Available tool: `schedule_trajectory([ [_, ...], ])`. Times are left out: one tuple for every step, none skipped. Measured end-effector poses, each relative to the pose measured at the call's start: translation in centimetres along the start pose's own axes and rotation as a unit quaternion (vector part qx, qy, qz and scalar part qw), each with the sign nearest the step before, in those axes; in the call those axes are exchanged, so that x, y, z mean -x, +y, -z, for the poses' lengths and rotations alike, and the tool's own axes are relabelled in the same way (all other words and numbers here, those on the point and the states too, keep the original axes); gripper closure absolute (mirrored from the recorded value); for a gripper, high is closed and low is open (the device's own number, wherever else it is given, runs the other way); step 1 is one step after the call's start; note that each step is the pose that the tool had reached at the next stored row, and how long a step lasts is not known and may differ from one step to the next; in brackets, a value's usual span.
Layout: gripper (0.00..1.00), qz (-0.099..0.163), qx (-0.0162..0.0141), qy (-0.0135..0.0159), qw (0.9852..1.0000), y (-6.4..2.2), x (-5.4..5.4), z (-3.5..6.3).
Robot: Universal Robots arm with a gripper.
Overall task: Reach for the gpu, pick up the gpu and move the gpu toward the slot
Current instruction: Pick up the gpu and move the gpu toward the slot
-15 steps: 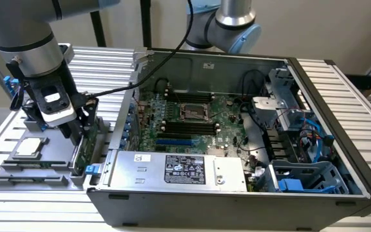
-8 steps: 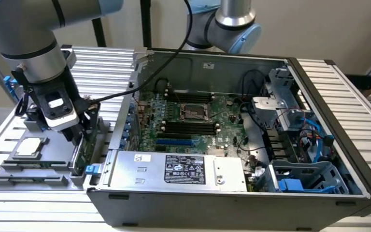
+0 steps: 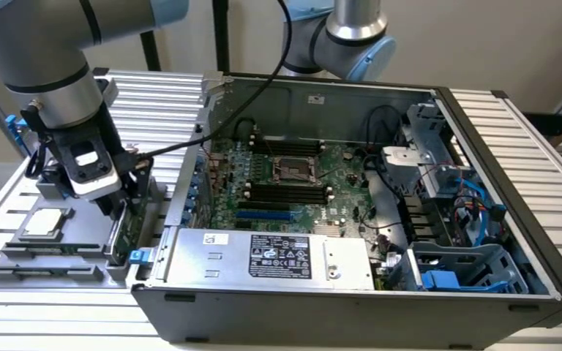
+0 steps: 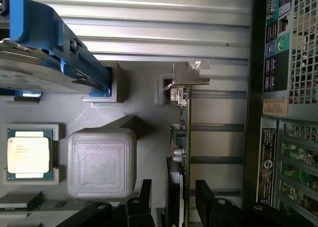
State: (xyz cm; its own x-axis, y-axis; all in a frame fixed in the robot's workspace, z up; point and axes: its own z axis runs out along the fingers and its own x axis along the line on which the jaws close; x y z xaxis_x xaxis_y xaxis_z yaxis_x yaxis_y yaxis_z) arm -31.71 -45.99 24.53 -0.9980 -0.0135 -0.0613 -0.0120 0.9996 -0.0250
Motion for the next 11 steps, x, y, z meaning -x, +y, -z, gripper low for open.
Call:
schedule_trajectory([
  [0.52, -0.001, -0.0004, 0.0, 1.0, 0.0, 0.0, -0.04],
  [0.52, -0.003, -0.0011, 0.0, 1.0, 0.0, -0.01, -0.07],
  [0.52, -0.005, -0.0019, 0.0001, 1.0, 0.01, -0.01, -0.11],
  [0.52, -0.007, -0.0024, 0.0002, 1.0, 0.01, -0.01, -0.15],
  [0.52, -0.008, -0.0027, 0.0002, 1.0, 0.01, -0.01, -0.18],
  [0.52, -0.009, -0.0029, 0.0003, 1.0, 0.01, -0.01, -0.21],
  [0.52, -0.01, -0.003, 0.0003, 0.9999, 0.01, -0.01, -0.24],
  [0.52, -0.01, -0.0031, 0.0003, 0.9999, 0.01, -0.01, -0.27],
  [0.52, -0.01, -0.0031, 0.0003, 0.9999, 0.01, -0.01, -0.29],
  [0.52, -0.01, -0.003, 0.0003, 0.9999, 0.02, -0.01, -0.31],
  [0.54, -0.01, -0.003, 0.0003, 0.9999, 0.01, 0.01, -0.32],
])
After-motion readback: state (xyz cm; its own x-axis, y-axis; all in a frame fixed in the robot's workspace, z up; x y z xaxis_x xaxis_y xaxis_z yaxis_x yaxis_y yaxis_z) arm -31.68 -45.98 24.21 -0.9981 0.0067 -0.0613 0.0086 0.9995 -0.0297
